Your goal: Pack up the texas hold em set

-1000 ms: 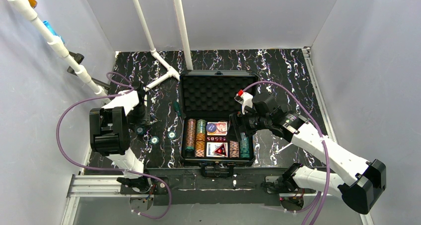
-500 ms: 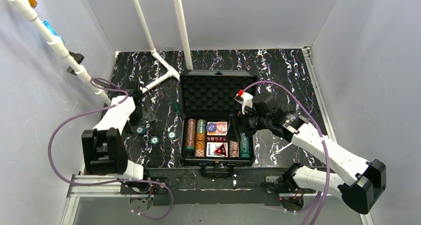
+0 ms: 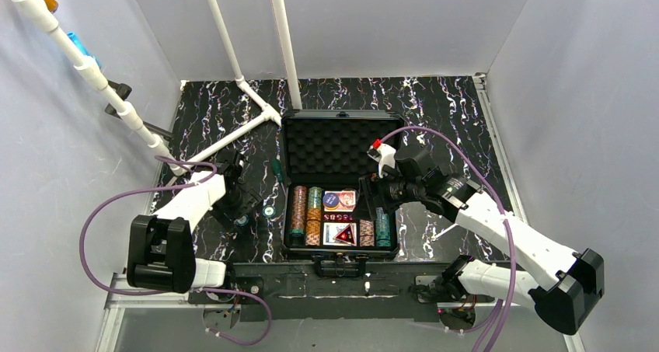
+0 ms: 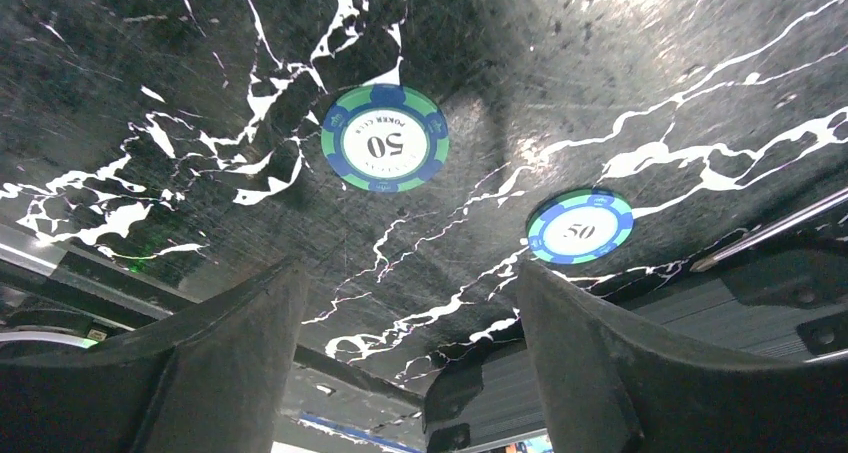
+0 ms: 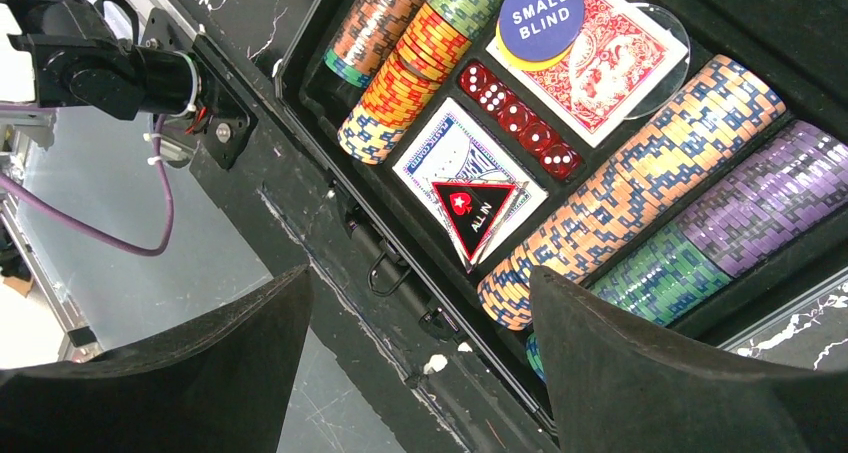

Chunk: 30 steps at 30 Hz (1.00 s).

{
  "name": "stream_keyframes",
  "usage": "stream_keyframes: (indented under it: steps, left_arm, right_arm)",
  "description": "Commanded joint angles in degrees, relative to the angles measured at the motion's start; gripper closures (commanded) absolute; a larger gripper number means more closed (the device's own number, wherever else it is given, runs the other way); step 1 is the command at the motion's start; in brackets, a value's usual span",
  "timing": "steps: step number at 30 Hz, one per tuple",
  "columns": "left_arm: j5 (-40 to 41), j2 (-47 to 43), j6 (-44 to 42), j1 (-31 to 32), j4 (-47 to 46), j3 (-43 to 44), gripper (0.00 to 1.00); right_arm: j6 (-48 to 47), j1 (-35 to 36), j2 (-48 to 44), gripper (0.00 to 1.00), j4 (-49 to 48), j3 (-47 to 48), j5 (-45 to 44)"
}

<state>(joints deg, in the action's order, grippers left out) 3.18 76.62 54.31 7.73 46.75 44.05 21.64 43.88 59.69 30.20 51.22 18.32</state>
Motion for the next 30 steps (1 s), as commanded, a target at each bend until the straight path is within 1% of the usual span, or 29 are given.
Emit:
stream_keyframes:
  steps: [1,4,6,18,24,27,30]
  left_arm:
    - [4.09,0.63,2.37,-0.2,0.65,2.72,0.28]
    - [4.76,2.79,1.93,-0.75,1.13,3.79,0.36]
    - [5.18,3.53,1.48,-1.32,1.0,3.99,0.38]
    - [5.91,7.19,0.06,-3.66,-2.7,1.85,0.39]
    - [7.33,8.36,-0.31,-4.34,-2.89,1.51,0.4]
    - [7.69,7.93,-0.42,-4.51,-2.89,1.07,0.42]
    - [7.15,7.6,-0.2,-4.56,-3.43,0.16,0.46]
  right_arm:
    - [0.74,-0.24,-1.85,0.14,-1.2,1.22,0.05]
    - [0.7,-0.2,-1.96,0.14,-1.04,1.23,-0.02]
    - [0.7,-0.2,-2.04,0.14,-0.92,1.19,-0.25]
    - [0.69,-0.18,-1.66,0.14,-1.05,1.19,-0.13]
    - [0.6,-0.2,-1.72,0.14,-0.99,1.12,-0.21]
    - [0.53,-0.24,-1.67,0.14,-0.99,1.15,-0.29]
    - [0.42,-0.2,-1.57,0.14,-1.04,1.3,-0.31]
